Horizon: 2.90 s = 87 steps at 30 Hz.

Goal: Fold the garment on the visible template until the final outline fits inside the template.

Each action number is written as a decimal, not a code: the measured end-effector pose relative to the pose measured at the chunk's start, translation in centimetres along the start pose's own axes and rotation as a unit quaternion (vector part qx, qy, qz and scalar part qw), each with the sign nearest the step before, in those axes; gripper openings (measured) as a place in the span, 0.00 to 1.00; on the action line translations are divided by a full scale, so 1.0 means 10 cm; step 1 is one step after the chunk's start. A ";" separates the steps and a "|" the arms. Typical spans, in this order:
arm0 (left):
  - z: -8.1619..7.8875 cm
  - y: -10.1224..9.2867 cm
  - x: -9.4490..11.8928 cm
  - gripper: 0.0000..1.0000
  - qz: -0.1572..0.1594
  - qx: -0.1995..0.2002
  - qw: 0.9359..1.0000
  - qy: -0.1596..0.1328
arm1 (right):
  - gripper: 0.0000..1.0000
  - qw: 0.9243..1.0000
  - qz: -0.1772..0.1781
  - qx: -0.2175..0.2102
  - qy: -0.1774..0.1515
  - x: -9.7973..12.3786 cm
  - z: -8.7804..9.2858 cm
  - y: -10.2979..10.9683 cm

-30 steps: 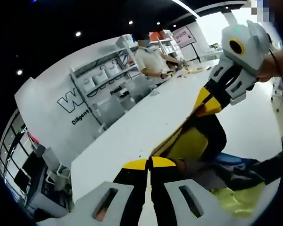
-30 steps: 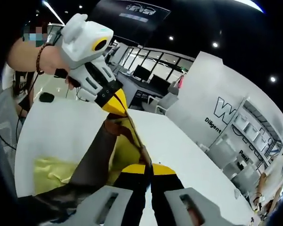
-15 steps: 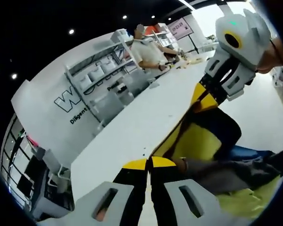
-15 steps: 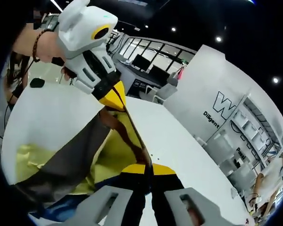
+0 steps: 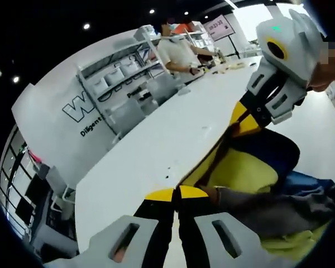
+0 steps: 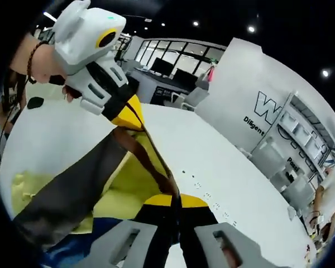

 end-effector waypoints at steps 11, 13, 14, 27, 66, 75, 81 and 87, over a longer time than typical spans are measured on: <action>0.20 -0.21 -0.28 0.03 -0.003 0.015 0.999 0.046 | 0.00 0.999 0.003 -0.001 0.044 -0.31 0.24 -0.10; 0.23 -0.24 -0.30 0.03 0.000 0.025 0.998 0.058 | 0.00 0.999 0.000 0.002 0.052 -0.36 0.27 -0.12; 0.24 -0.25 -0.31 0.03 -0.010 0.057 0.996 0.068 | 0.00 0.998 -0.003 0.005 0.055 -0.38 0.29 -0.13; 0.44 -0.49 -0.62 0.03 0.013 0.084 0.991 0.103 | 0.00 0.990 -0.013 -0.055 0.128 -0.58 0.58 -0.19; 0.79 -0.50 -0.33 0.36 0.177 0.524 0.813 0.182 | 0.00 0.989 -0.009 -0.087 0.123 -0.68 0.60 -0.32; 0.77 -0.64 -0.27 0.00 0.167 0.553 0.799 0.165 | 0.00 0.989 -0.011 -0.101 0.110 -0.65 0.61 -0.35; 0.75 -0.57 -0.26 0.00 0.165 0.546 0.808 0.147 | 0.00 0.989 -0.026 -0.090 0.111 -0.61 0.66 -0.38; 0.79 -0.44 -0.27 0.00 0.170 0.511 0.830 0.147 | 0.00 0.988 -0.027 -0.112 0.105 -0.62 0.68 -0.37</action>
Point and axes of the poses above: the point that each gripper's makers call its tool centre point, and the gripper's own axes: x roughly backward along the fingers, y roughly to its left, z roughly out of its underside, the point moved 10 cm from there along x, roughly backward along the fingers, and after that the axes turned 15 degrees about -z, right-handed, at the moved point
